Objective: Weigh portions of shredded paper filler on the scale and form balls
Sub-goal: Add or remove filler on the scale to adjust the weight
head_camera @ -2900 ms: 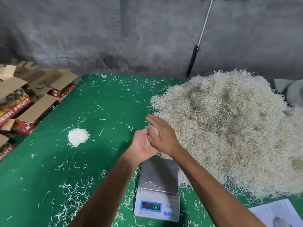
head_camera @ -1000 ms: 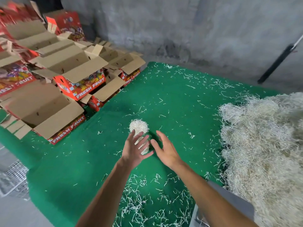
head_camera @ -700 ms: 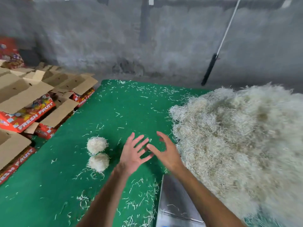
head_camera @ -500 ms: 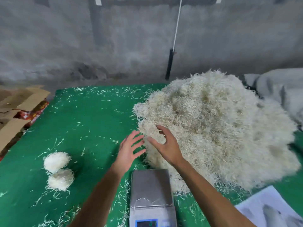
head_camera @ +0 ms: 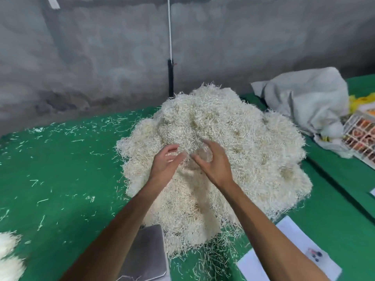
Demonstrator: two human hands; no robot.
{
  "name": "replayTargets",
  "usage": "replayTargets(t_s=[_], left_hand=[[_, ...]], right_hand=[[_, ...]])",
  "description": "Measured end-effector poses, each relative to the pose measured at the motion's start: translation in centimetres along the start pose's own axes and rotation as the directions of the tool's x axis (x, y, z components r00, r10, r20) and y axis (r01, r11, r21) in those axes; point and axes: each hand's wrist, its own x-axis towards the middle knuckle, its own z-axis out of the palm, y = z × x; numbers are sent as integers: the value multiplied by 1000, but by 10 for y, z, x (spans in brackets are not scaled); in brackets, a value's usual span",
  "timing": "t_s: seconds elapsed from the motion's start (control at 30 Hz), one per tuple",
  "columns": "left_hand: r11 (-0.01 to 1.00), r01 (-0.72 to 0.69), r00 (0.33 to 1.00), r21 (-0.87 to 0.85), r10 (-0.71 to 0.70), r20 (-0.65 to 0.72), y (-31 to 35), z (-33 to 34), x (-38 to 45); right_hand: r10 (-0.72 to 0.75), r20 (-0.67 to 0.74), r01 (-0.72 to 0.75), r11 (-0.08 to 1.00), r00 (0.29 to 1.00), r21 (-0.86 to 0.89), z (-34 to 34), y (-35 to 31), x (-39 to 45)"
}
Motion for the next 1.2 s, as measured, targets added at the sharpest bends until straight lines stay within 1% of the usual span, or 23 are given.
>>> replayTargets(t_s=[0.07,0.13,0.2,0.23,0.27,0.3,0.37,0.43,0.47,0.5,0.6,0.7,0.77,0.83,0.9,0.93,1.0,1.03,1.07,1.13,1.17,1.2], left_hand=[[997,-58,998,42,59,-23,18,10,29],[994,-81,995,78,85,-46,32,20,61],[992,-89,994,94,94,-50,42,28,93],[991,-91,994,94,96,-51,45,32,107],[991,-95,993,98,100,-55,48,36,121],[990,-97,993,107,103,-58,50,40,133],[991,-82,994,102,89,-60,50,47,151],[998,-28,998,54,30,-51,46,54,160],[1000,12,999,18,-11,-39,43,56,160],[999,48,998,-13,-49,-26,39,58,158],[988,105,994,-109,-107,-12,32,53,143],[971,133,990,-196,-139,-16,38,37,132],[943,178,981,-281,-192,-25,50,26,127],[885,236,967,-402,-256,3,66,13,121],[822,270,958,-502,-280,56,82,1,112],[795,279,957,-539,-277,86,89,-6,106],[730,305,951,-611,-268,154,100,-20,94],[677,323,945,-662,-267,189,104,-28,88],[608,339,939,-719,-268,216,107,-36,81],[497,332,937,-802,-272,220,107,-56,67],[471,311,942,-826,-270,201,104,-67,59],[464,284,947,-839,-270,172,98,-78,51]], right_hand=[[-109,-46,104,991,993,-87,-11,-3,35],[-222,-88,199,956,971,-218,-19,-6,71],[-316,-117,258,900,942,-350,-27,-6,105],[-336,-114,264,873,935,-411,-29,-5,119],[-329,-100,248,848,939,-468,-30,-3,133],[-288,-73,210,828,955,-520,-30,-1,145],[-125,11,107,794,992,-598,-25,5,164],[45,108,33,778,993,-628,-16,13,174],[91,144,21,774,985,-633,-11,17,175],[100,163,27,771,982,-637,-7,21,172],[3,112,68,780,994,-622,-4,25,165],[-120,37,119,802,992,-586,-19,4,166],[-225,-31,169,810,974,-562,-34,-21,169],[-312,-102,212,818,944,-535,-46,-51,170],[-369,-154,263,846,917,-463,-50,-84,169],[-393,-175,305,871,903,-385,-48,-100,167],[-416,-244,389,909,876,-153,-40,-131,159],[-387,-269,401,916,882,-6,-34,-146,152],[-334,-263,379,914,905,145,-27,-159,143],[-196,-162,246,881,967,403,-7,-177,120],[-120,-92,150,859,988,490,5,-182,107],[-44,-17,46,840,999,541,16,-184,95]])
